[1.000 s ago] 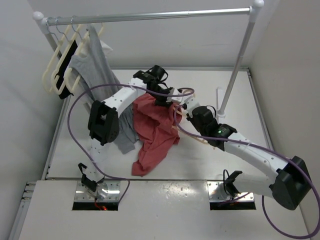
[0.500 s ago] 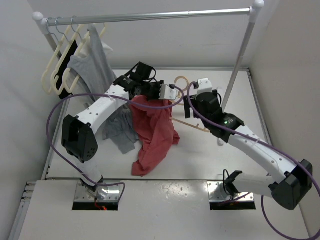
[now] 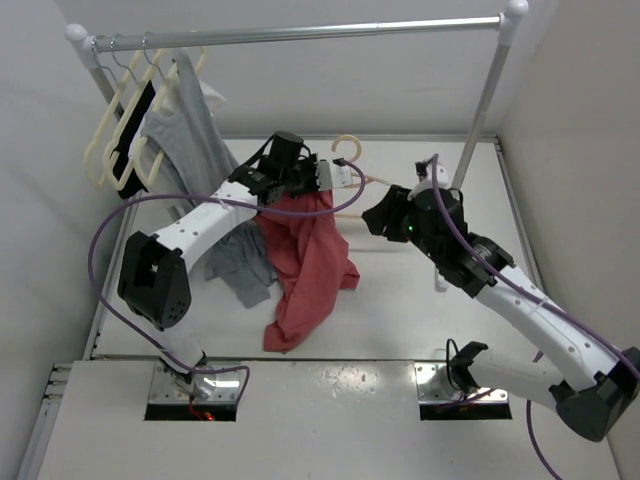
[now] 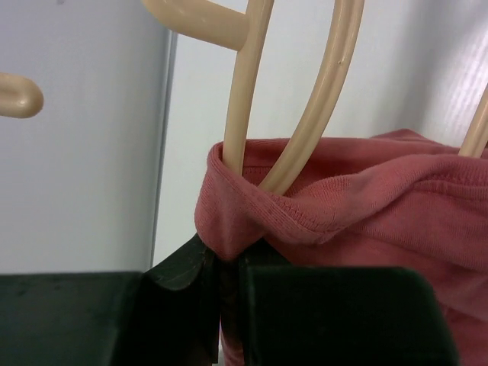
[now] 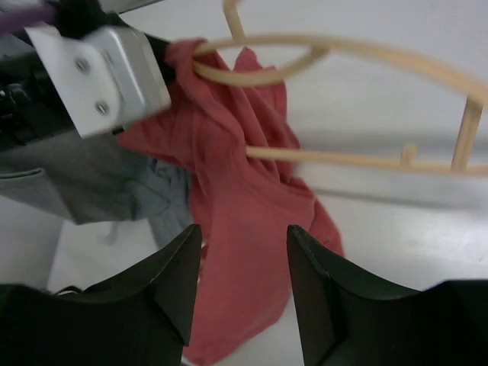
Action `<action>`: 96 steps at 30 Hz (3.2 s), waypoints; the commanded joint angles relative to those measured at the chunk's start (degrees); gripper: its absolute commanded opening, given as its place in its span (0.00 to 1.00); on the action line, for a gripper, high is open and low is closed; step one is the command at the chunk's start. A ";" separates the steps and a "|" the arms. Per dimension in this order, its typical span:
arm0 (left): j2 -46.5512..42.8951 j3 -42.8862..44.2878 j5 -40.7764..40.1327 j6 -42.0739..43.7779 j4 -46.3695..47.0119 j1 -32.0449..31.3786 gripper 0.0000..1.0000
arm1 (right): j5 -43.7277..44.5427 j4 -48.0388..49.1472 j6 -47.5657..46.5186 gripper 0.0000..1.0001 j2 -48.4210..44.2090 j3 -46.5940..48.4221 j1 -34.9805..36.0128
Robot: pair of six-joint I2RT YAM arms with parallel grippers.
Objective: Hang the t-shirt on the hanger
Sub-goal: Place tshirt on hanger
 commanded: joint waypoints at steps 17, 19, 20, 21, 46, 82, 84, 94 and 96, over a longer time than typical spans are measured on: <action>-7.24 -3.18 -3.87 -7.45 6.36 -1.25 0.00 | -3.59 49.48 38.09 0.98 16.69 -28.63 -4.54; -7.24 -3.70 -3.87 -7.45 6.36 -1.25 0.00 | -9.56 54.43 36.25 0.96 22.99 -26.72 -5.16; -7.24 -3.71 -3.87 -7.45 6.36 -1.25 0.00 | -13.67 55.05 34.85 0.93 24.78 -26.01 -5.85; -7.24 -3.71 -3.87 -7.45 6.36 -1.25 0.00 | -16.06 57.58 33.44 0.91 26.45 -26.00 -5.86; -9.96 -4.23 2.72 -3.43 -3.22 4.11 0.00 | -11.03 35.00 33.61 0.00 16.56 -35.14 -14.29; -18.23 -12.75 7.30 9.18 -7.99 10.97 0.00 | 4.41 5.74 4.46 0.00 -10.10 -33.56 -26.07; -16.83 -13.29 4.50 3.46 -4.64 10.44 0.00 | -4.01 6.98 -5.27 0.00 -9.39 -32.16 -26.07; -16.29 -15.39 2.61 9.23 -4.71 5.61 0.00 | -17.43 4.36 -20.01 0.00 -7.11 -24.69 -25.20; -18.49 -16.45 5.35 12.48 -7.52 5.61 0.00 | -15.74 3.12 -20.53 0.00 -6.58 -23.54 -25.80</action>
